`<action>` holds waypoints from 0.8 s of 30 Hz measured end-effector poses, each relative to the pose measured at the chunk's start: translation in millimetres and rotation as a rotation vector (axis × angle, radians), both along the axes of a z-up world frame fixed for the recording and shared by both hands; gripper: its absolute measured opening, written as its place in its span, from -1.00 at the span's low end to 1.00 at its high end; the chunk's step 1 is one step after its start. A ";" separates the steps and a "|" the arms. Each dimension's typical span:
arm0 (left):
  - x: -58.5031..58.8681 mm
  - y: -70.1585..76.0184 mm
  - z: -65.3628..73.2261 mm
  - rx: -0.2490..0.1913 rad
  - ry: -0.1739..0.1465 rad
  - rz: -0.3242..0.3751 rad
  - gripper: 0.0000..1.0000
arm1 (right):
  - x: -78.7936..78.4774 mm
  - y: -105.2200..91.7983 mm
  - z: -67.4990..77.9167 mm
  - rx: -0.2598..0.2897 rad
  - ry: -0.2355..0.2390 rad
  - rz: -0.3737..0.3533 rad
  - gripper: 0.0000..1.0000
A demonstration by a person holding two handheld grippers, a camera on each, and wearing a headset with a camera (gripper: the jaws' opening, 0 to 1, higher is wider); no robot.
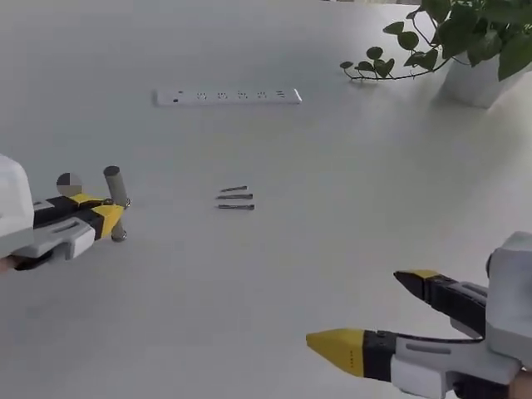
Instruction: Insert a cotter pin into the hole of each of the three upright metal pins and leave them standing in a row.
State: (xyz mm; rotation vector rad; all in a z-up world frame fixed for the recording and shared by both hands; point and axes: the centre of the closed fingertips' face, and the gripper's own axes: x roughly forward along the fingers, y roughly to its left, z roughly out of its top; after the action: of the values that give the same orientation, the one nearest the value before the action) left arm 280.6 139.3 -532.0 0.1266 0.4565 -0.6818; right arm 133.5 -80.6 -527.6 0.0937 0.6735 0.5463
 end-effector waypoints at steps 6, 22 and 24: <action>-19.1 -16.6 11.2 -0.028 0.001 0.009 -0.87 | -0.4 2.7 3.1 0.003 -0.027 0.011 0.89; -32.5 -54.8 3.1 -0.041 0.017 0.004 -0.87 | -2.8 13.7 11.7 0.005 -0.086 0.045 0.88; -31.8 -57.8 2.6 -0.043 0.015 0.003 -0.87 | -3.8 16.4 11.2 0.010 -0.088 0.049 0.88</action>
State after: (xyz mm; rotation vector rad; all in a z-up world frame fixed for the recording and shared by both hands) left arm 248.8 81.5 -529.5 0.0802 0.4563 -0.6893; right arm 129.7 -64.2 -516.4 0.0624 0.5889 0.5974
